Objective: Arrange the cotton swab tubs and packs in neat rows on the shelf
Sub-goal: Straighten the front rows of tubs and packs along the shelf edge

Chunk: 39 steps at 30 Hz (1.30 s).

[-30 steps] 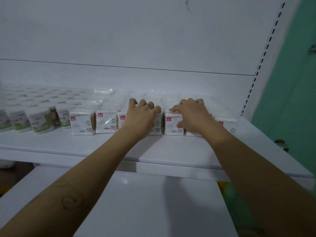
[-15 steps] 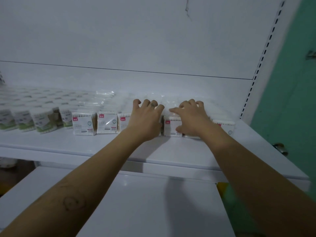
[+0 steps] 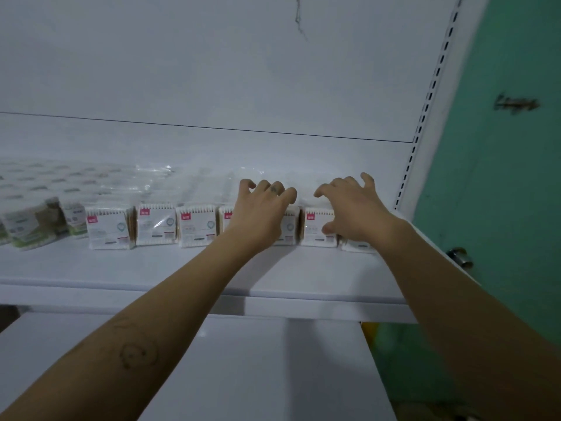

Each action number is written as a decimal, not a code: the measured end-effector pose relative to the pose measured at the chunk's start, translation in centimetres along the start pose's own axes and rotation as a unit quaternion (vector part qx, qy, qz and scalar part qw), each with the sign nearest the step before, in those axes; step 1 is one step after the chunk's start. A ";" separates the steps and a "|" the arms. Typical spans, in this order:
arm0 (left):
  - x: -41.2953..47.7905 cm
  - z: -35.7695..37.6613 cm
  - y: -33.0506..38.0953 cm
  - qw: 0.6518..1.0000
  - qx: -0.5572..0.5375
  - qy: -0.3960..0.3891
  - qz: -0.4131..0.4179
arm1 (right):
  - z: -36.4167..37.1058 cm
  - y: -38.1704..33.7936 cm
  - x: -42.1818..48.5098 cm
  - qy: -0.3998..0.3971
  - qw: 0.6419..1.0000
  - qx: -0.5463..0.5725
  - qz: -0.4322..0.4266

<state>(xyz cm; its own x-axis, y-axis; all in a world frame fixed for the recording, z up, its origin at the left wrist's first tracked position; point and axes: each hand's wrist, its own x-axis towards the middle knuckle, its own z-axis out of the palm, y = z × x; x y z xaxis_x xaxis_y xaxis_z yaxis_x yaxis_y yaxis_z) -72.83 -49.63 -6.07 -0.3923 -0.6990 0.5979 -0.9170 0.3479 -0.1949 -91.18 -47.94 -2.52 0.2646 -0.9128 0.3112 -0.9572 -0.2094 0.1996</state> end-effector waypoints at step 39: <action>1.1 1.3 -0.1 0.999 -0.028 -0.041 -0.004 | 4.4 -0.3 2.7 0.031 0.999 -0.023 -0.016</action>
<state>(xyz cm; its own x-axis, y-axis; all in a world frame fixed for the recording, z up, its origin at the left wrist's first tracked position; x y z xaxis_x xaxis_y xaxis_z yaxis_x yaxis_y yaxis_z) -73.24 -51.28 -6.36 -0.3911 -0.7503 0.5330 -0.9159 0.3740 -0.1456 -90.67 -51.93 -5.84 0.3025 -0.8822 0.3608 -0.9423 -0.2199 0.2524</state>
